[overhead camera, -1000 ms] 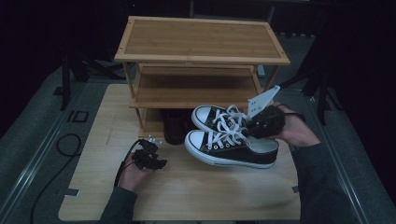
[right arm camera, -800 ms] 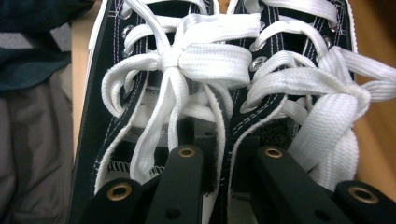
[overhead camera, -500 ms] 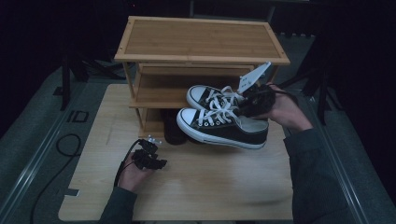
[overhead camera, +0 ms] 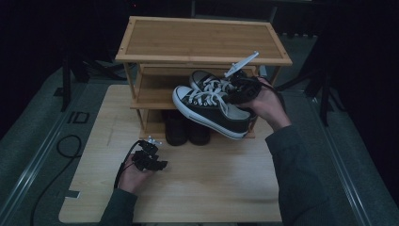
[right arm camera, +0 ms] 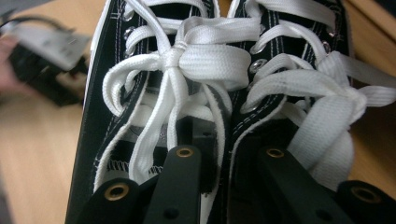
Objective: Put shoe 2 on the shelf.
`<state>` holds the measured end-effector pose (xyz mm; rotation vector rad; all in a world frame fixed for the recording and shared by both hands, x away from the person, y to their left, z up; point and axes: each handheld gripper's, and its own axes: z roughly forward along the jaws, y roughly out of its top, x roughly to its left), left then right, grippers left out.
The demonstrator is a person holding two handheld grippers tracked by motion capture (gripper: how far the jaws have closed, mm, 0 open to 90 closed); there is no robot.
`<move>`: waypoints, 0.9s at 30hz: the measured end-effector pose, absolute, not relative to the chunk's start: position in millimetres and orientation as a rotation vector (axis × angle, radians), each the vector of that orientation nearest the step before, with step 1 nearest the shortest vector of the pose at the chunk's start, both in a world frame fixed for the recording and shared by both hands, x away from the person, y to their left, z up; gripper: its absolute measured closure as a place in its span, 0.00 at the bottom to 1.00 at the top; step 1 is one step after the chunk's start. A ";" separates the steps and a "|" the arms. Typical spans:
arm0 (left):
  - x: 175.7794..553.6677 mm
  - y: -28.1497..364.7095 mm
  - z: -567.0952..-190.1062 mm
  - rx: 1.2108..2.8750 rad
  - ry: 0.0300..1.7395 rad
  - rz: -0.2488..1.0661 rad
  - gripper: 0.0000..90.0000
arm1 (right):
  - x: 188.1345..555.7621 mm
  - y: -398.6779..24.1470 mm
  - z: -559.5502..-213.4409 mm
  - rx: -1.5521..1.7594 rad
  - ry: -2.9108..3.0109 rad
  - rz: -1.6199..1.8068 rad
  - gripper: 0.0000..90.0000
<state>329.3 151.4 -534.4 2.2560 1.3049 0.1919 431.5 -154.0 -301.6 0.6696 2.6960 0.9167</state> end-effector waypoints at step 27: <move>328.5 147.0 -535.7 2.266 1.297 0.189 0.57 | 425.4 -138.6 -297.0 0.837 2.410 0.864 0.63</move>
